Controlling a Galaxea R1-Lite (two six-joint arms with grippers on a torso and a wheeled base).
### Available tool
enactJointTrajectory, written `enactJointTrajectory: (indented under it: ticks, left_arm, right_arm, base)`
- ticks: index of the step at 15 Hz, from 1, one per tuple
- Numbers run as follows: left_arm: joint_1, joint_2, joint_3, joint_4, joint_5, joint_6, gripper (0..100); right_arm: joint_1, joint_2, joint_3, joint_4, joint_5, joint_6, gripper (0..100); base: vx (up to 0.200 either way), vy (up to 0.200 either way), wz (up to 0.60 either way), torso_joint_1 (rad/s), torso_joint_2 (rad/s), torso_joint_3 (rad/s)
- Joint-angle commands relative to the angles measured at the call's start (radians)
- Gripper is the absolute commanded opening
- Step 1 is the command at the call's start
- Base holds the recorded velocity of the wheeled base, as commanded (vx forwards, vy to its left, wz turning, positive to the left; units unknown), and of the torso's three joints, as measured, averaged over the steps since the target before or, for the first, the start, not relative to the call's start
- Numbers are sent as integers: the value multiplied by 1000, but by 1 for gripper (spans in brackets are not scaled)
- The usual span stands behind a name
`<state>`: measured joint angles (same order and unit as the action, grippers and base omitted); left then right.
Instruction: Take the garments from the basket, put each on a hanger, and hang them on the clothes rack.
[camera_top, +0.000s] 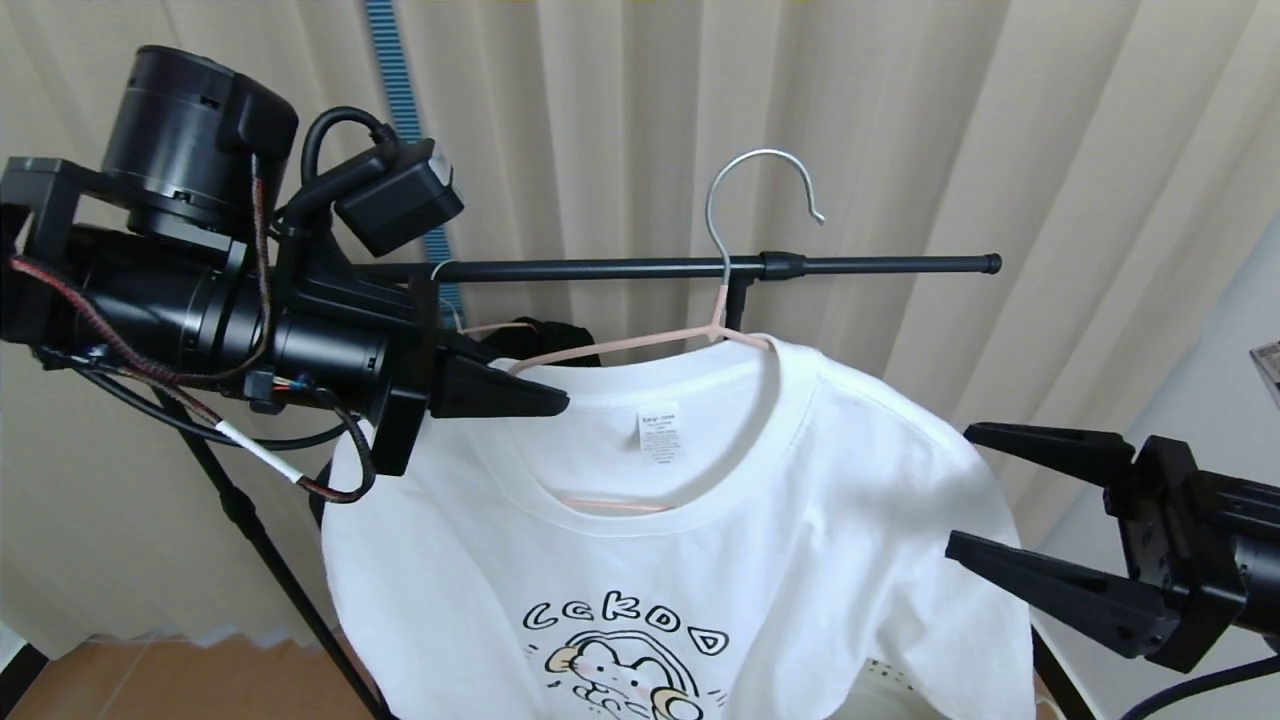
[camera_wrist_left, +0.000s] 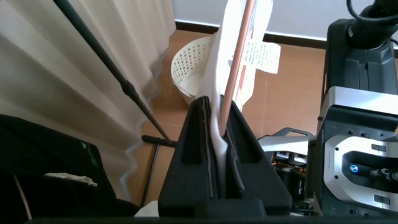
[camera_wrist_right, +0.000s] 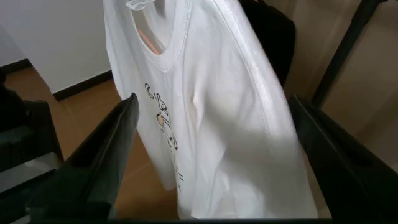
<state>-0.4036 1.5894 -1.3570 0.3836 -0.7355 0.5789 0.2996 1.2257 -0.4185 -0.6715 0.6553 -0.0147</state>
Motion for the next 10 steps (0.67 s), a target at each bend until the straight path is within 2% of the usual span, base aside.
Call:
enactJointTrajectory:
  ticks: [1, 4, 7, 8, 9, 10]
  left_arm:
    - [16, -71, 62, -19, 1, -4, 0]
    - [29, -108, 85, -22, 1, -5, 0]
    - [49, -149, 107, -22, 1, -44, 0]
    - [49, -149, 107, -22, 1, -44, 0]
    - [58, -161, 122, -22, 1, -45, 0]
    - [58, -166, 125, -22, 1, -45, 0]
  right_arm:
    - [-37, -3, -20, 6, 3, -2, 100]
    - [-68, 58, -23, 6, 3, -27, 100]
    - [-119, 133, -6, 6, 12, -154, 100]
    - [-119, 133, -6, 6, 12, -154, 100]
    - [-146, 158, 10, 6, 47, -212, 100]
    - [-155, 163, 14, 6, 55, -229, 100]
  base:
    - [0, 0, 0, 0, 0, 0]
    - [0, 0, 0, 0, 0, 0]
    - [0, 0, 0, 0, 0, 0]
    - [0, 0, 0, 0, 0, 0]
    - [0, 0, 0, 0, 0, 0]
    - [0, 0, 0, 0, 0, 0]
